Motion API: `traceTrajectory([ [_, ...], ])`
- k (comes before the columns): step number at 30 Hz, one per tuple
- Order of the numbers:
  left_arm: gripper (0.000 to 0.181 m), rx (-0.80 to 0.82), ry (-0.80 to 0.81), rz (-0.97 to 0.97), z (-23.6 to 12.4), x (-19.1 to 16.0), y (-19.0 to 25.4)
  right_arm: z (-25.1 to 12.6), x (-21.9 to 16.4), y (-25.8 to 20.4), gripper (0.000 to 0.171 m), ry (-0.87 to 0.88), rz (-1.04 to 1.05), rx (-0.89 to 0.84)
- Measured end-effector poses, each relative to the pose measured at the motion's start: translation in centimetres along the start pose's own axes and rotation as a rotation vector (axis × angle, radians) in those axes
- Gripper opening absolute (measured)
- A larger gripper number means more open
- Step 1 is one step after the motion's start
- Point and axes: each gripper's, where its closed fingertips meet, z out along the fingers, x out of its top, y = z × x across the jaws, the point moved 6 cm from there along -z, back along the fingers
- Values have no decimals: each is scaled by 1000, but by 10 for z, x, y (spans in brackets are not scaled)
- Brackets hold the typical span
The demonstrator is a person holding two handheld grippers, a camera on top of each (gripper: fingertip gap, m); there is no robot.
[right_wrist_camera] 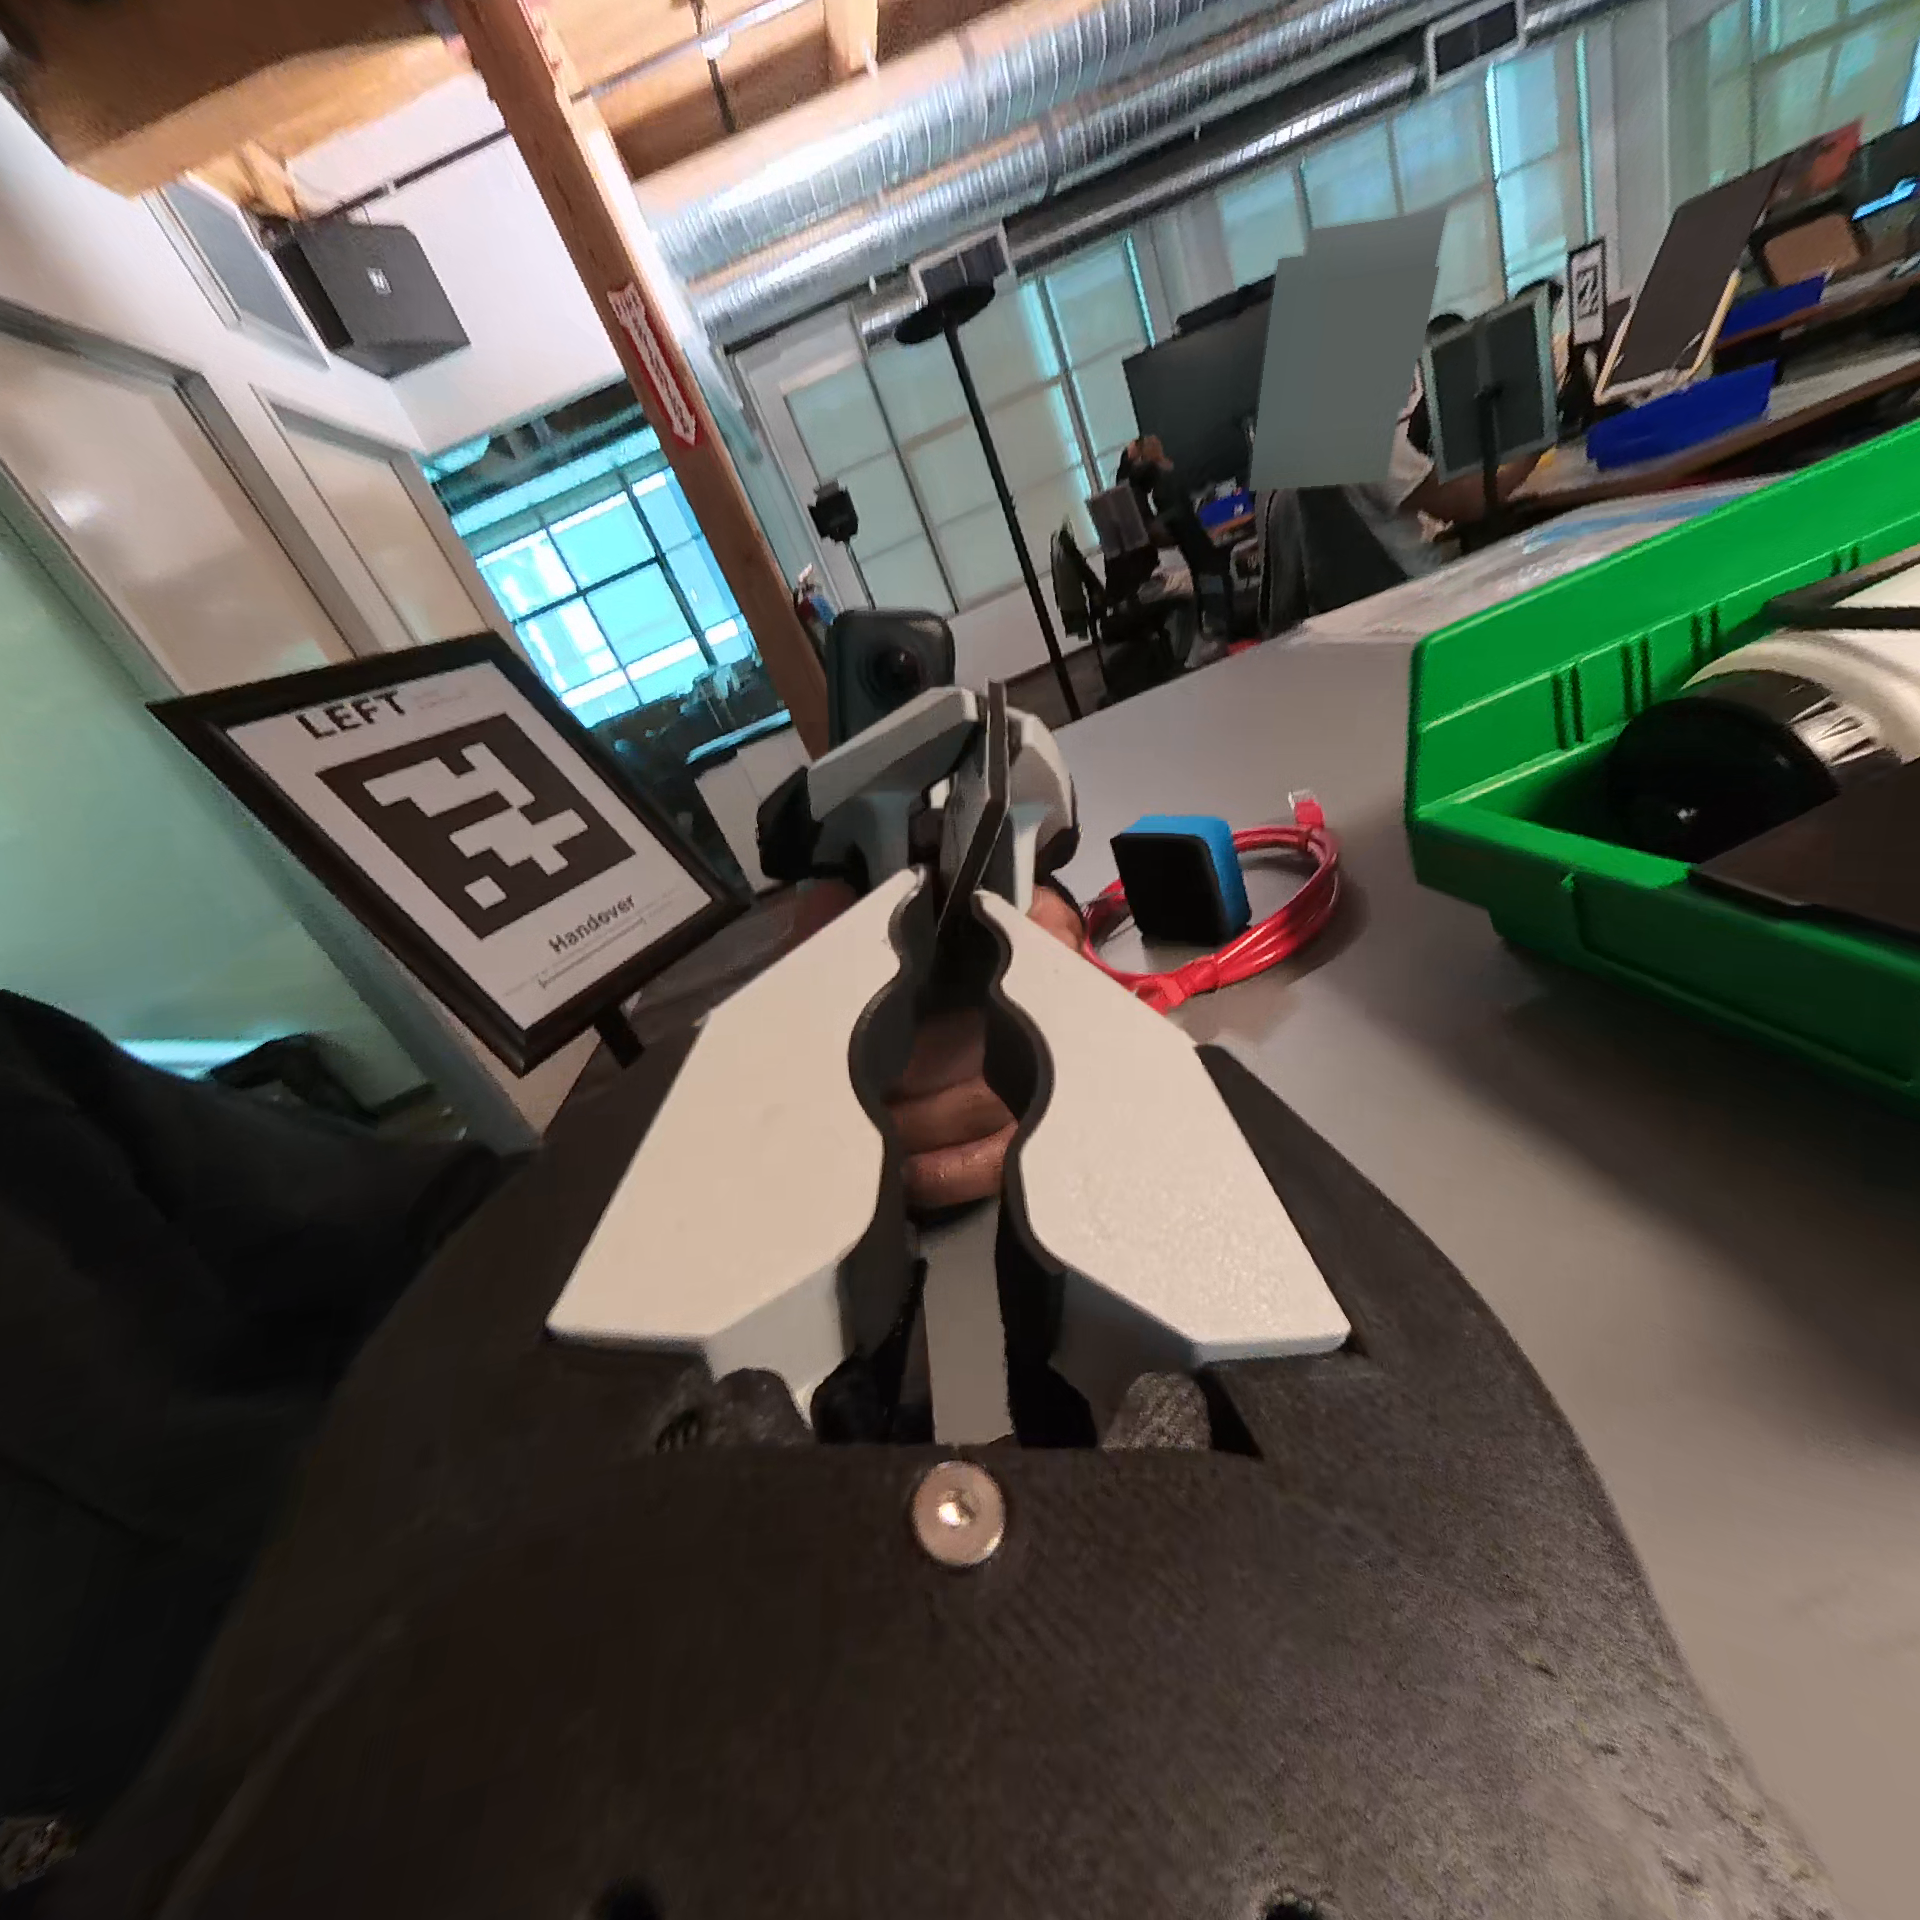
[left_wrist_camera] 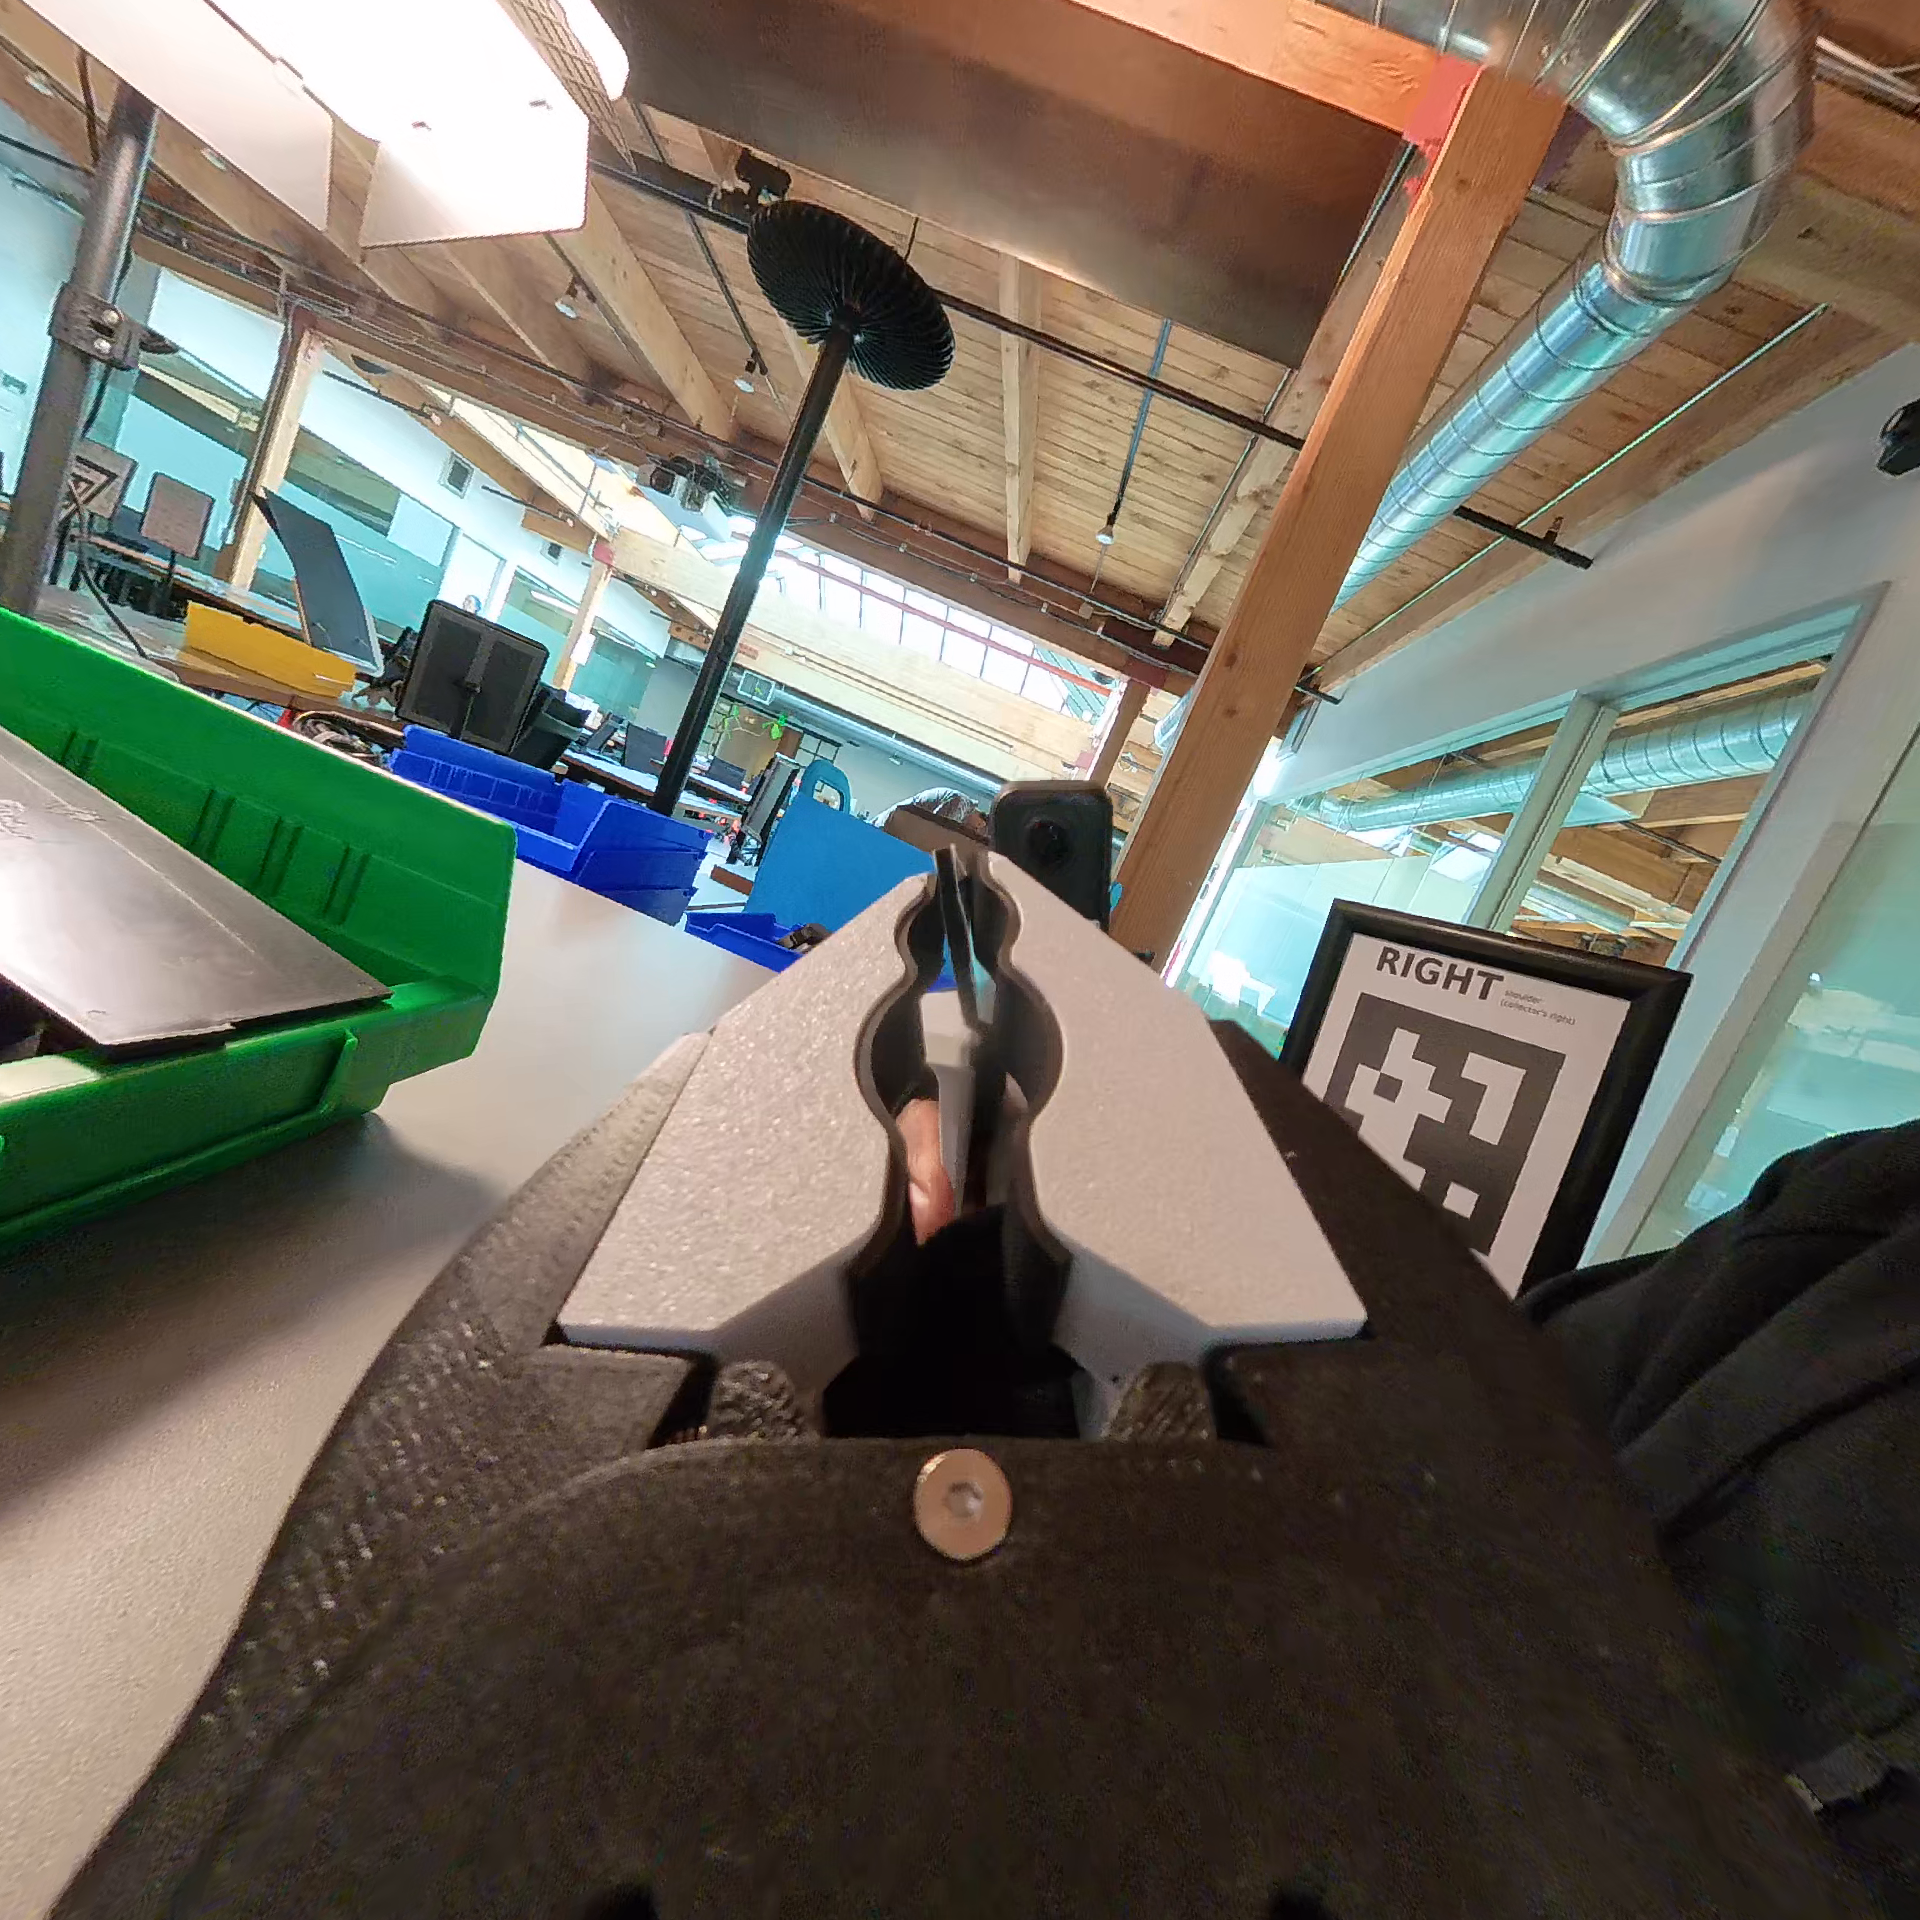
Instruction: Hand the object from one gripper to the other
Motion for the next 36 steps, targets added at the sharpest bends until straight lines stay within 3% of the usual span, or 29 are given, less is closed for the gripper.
traceTrajectory([
  [5,5,-11,-47,27,5,-5,4,10,-11,-6,6,-109,-58,-22],
  [7,3,-13,-43,23,5,-5,4,8,-9,-7,9,-94,-56,-13],
  [9,2,-8,-43,20,4,-5,3,4,-6,-6,24,-50,-33,4],
  [12,4,-7,-46,17,4,-5,3,-5,2,-4,29,37,-14,15],
  [14,4,-7,-48,15,5,-5,3,-9,5,-1,24,67,-2,3],
  [16,4,-14,-60,20,5,-6,4,-8,5,1,5,65,7,-11],
  [22,20,18,-43,-21,4,-4,-2,-22,16,8,4,205,64,14],
  [27,5,-31,-57,-12,5,-6,4,-22,16,6,4,206,54,28],
  [28,4,-40,-51,-11,4,-5,4,-22,15,5,6,199,47,31],
  [30,4,-55,-63,-7,5,-6,6,-22,16,5,28,206,46,20],
  [32,4,-78,-98,-4,7,-9,9,-25,17,6,35,227,51,17],
  [36,4,-79,-150,-17,10,-14,10,-25,17,2,4,232,22,38],
])
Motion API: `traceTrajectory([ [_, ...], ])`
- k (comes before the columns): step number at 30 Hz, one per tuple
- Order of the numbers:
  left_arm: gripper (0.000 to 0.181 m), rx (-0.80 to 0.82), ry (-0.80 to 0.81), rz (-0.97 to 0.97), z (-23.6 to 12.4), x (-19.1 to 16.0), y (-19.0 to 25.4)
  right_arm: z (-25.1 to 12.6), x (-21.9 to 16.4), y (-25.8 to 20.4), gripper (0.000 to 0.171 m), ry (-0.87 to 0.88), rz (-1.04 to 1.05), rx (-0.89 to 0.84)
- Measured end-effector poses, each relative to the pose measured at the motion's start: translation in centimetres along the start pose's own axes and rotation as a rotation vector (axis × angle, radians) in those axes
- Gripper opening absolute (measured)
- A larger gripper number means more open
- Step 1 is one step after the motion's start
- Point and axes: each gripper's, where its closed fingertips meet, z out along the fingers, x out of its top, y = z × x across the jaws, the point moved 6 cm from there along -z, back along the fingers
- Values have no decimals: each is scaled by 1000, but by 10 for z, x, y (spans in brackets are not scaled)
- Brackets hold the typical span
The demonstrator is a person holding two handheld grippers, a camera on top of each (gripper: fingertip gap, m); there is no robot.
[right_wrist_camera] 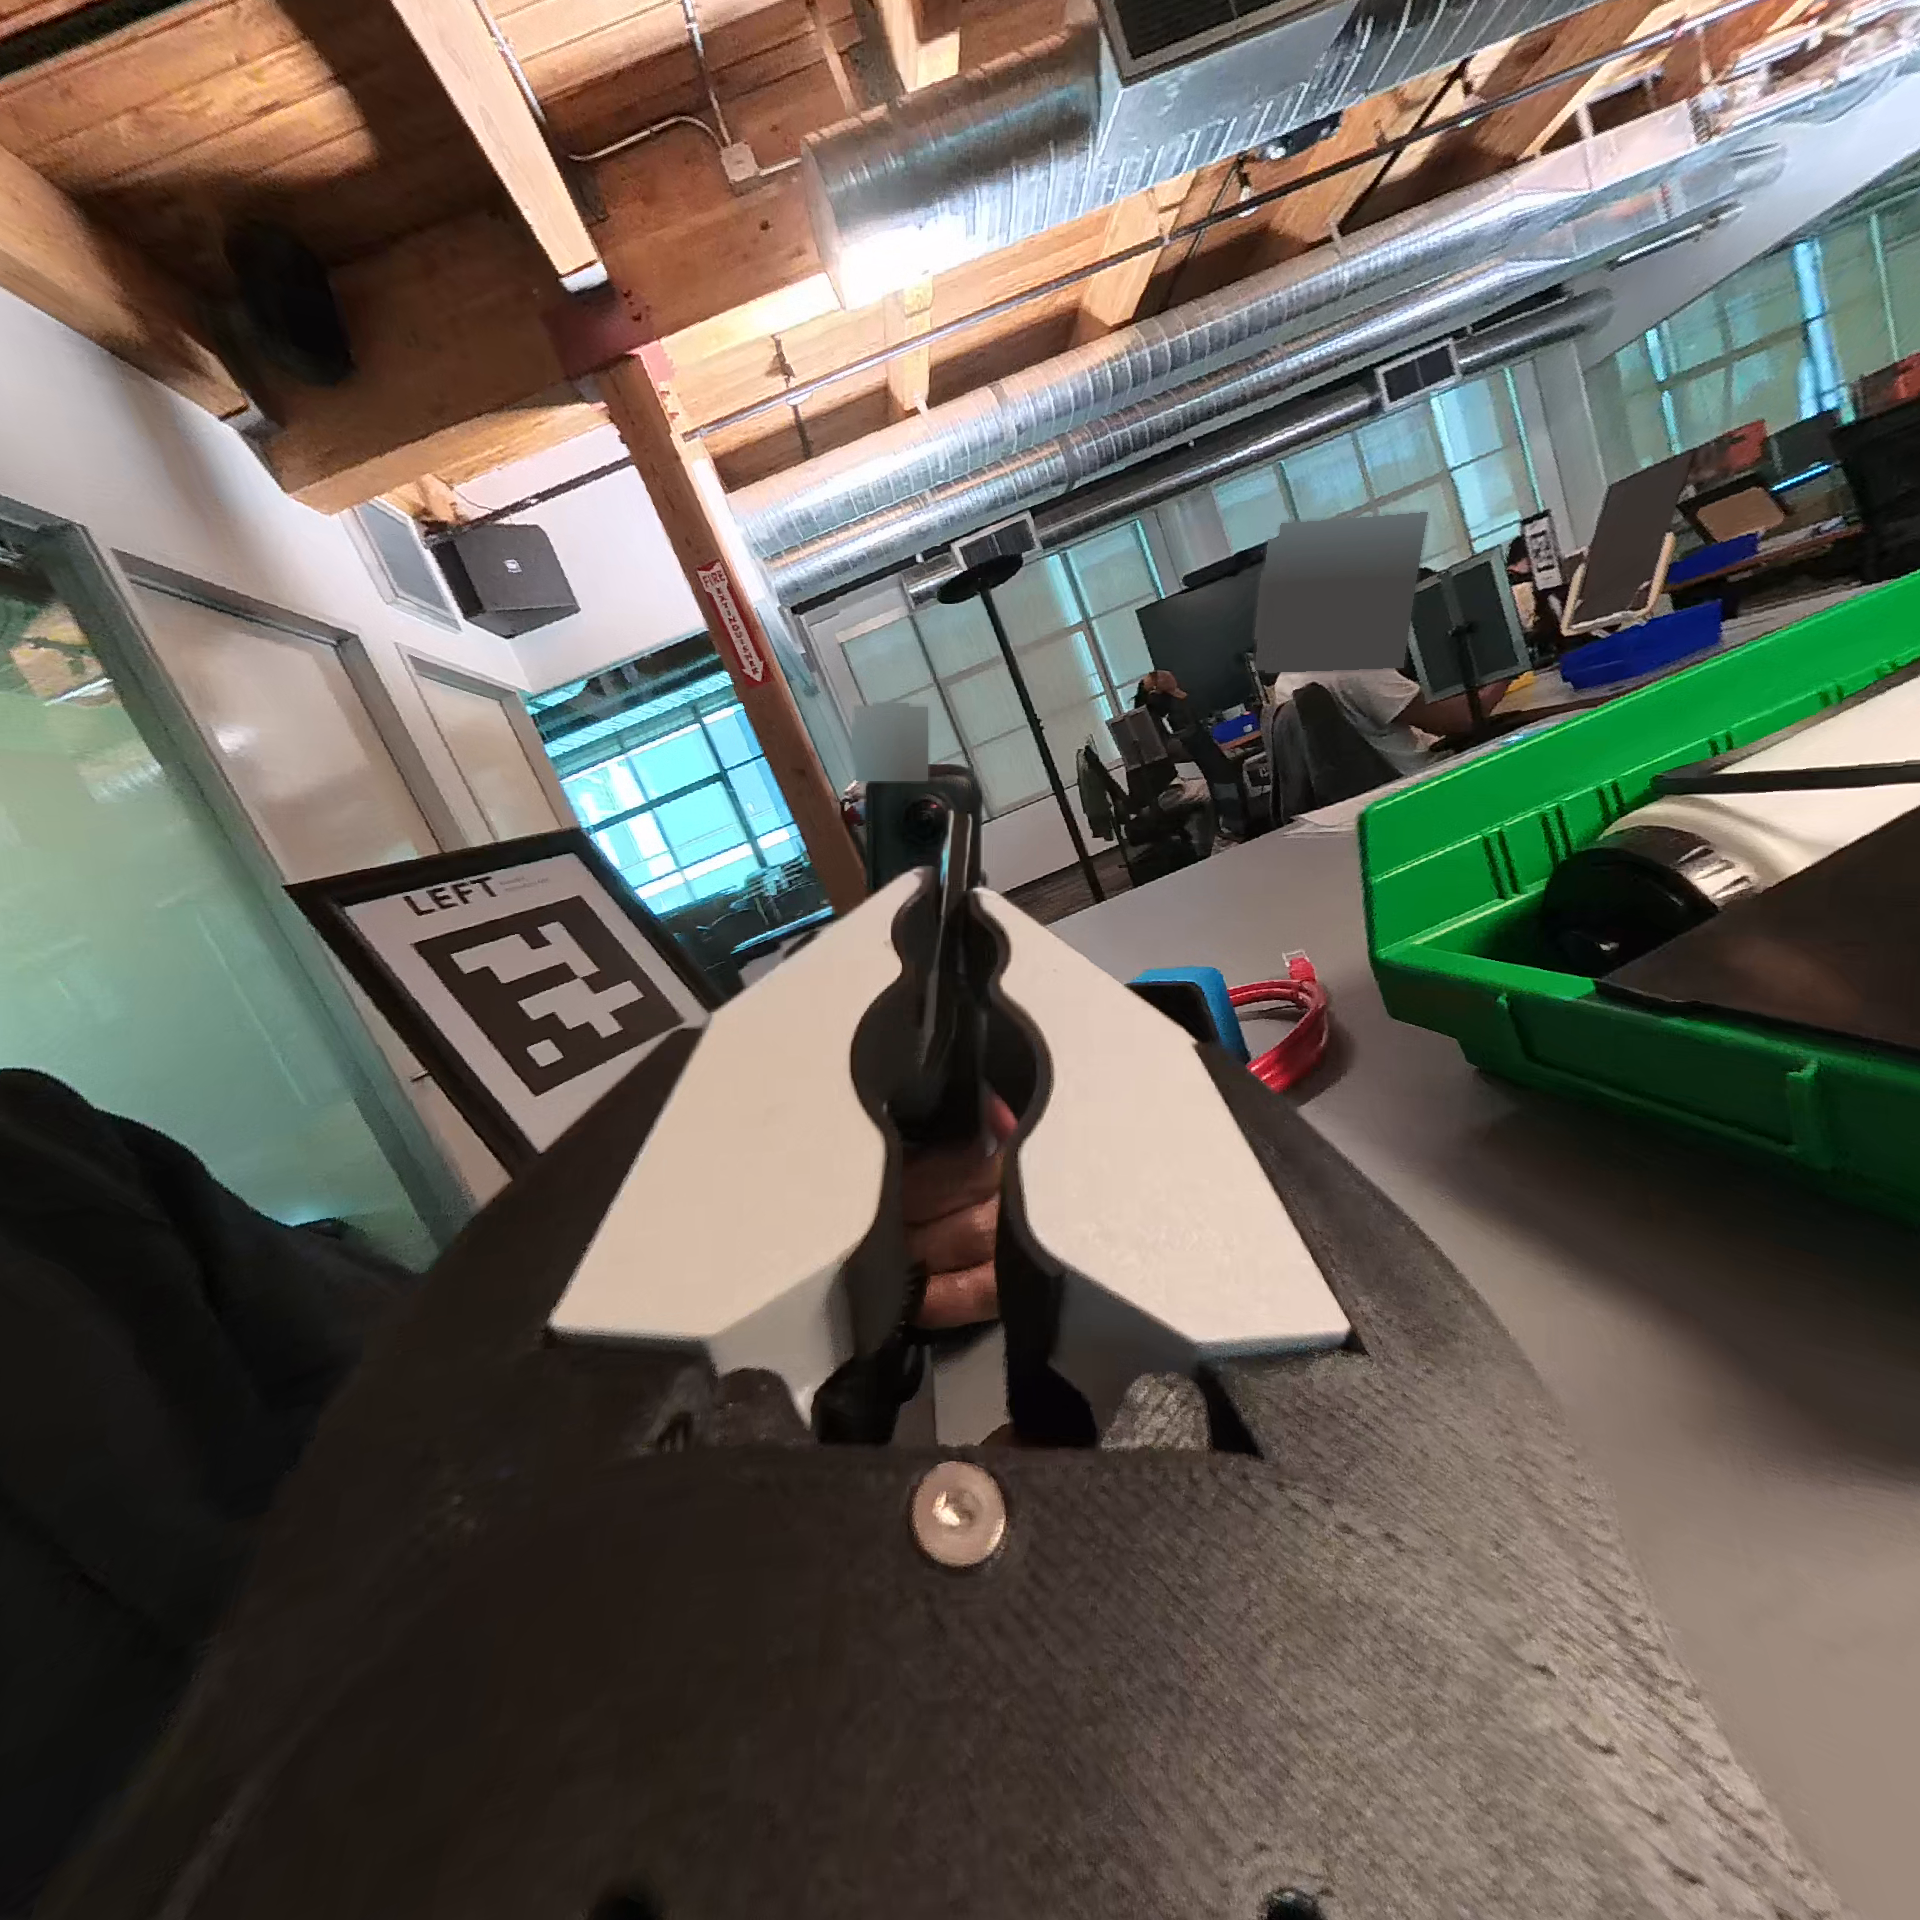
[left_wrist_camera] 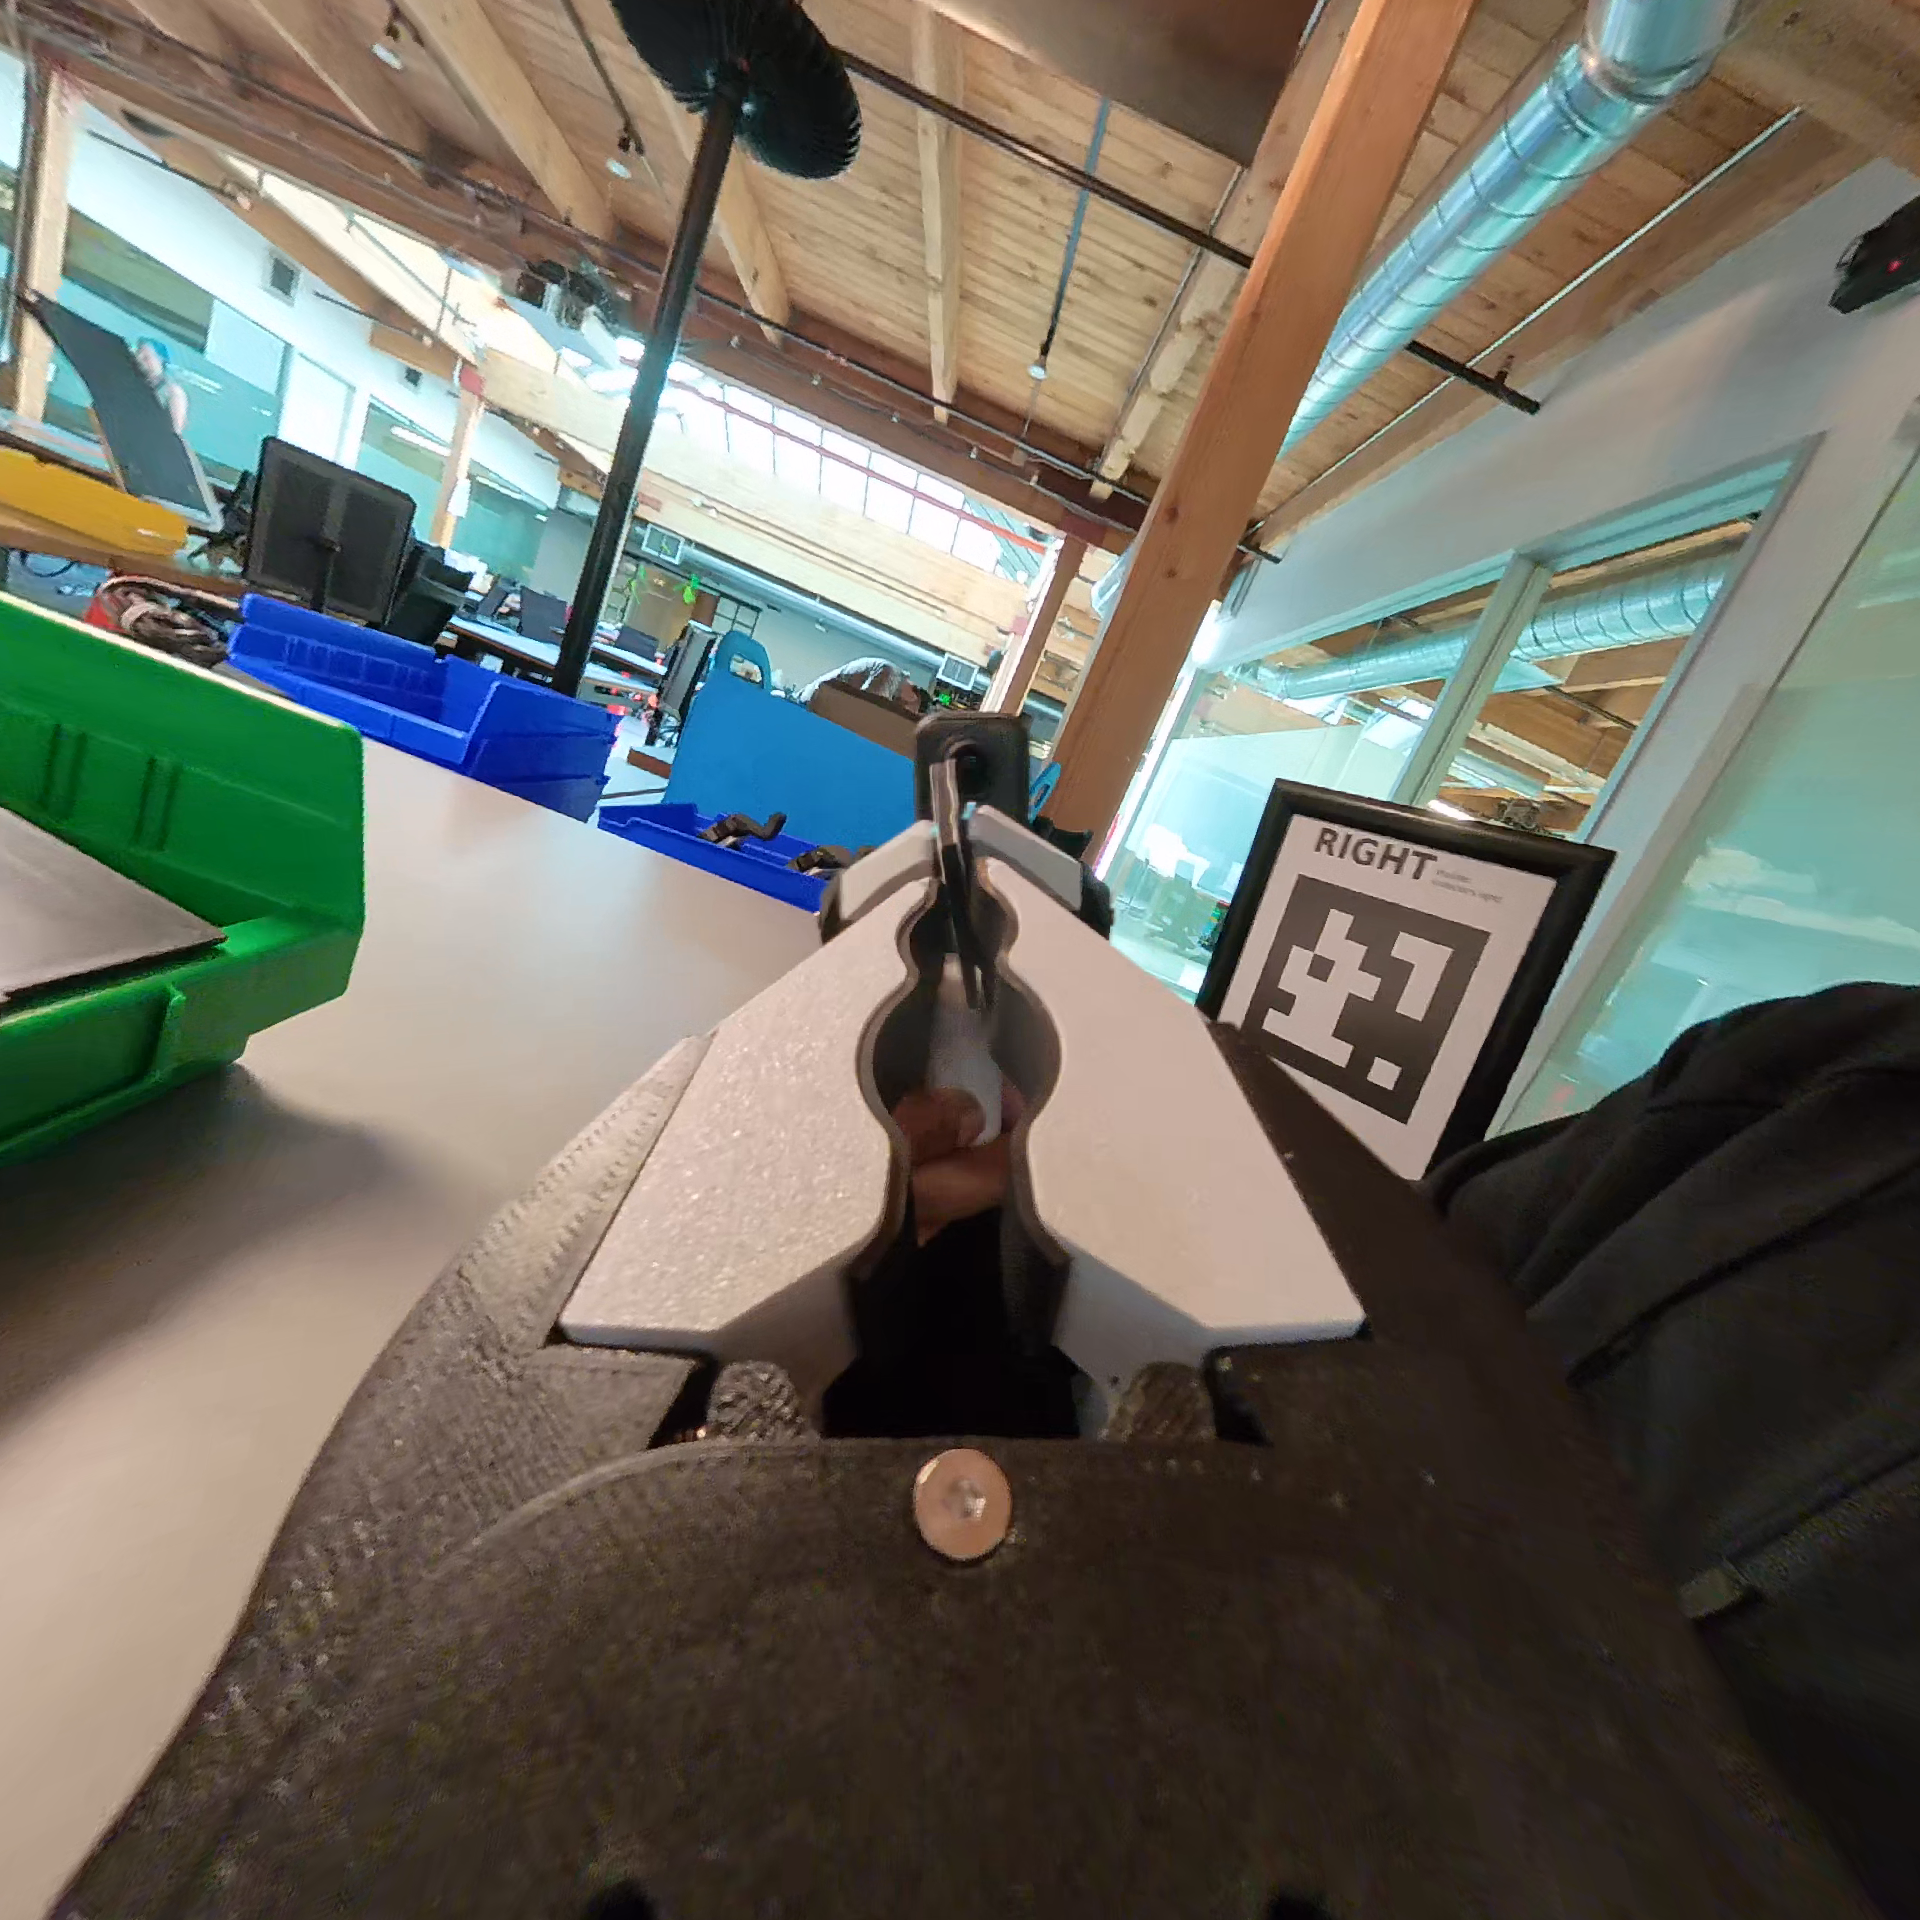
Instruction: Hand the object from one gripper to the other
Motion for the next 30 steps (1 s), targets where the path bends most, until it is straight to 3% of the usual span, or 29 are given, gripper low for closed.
traceTrajectory([
  [2,6,17,-4,-3,1,0,-2,0,1,1,4,10,-11,-15],
  [4,26,30,-32,-2,4,-3,-2,-1,2,1,4,25,-11,-16],
  [6,29,36,-90,2,9,-8,0,-1,2,1,4,27,-13,-14],
  [8,21,50,-149,27,15,-14,1,0,1,0,4,21,-22,-16],
  [9,7,51,-169,44,17,-16,3,0,1,0,4,19,-25,-16],
  [16,4,75,-51,35,5,-4,-3,-3,3,4,5,16,-13,-41],
  [19,3,73,66,25,-7,6,-6,1,-3,3,5,-70,-39,-55],
  [24,3,72,112,40,-11,10,-6,6,-11,-2,6,-170,-74,-50],
  [28,4,57,119,22,-12,10,-6,-3,-3,-2,28,-114,-115,-63],
  [30,3,47,104,19,-11,9,-6,-9,4,3,31,-61,-92,-76],
])
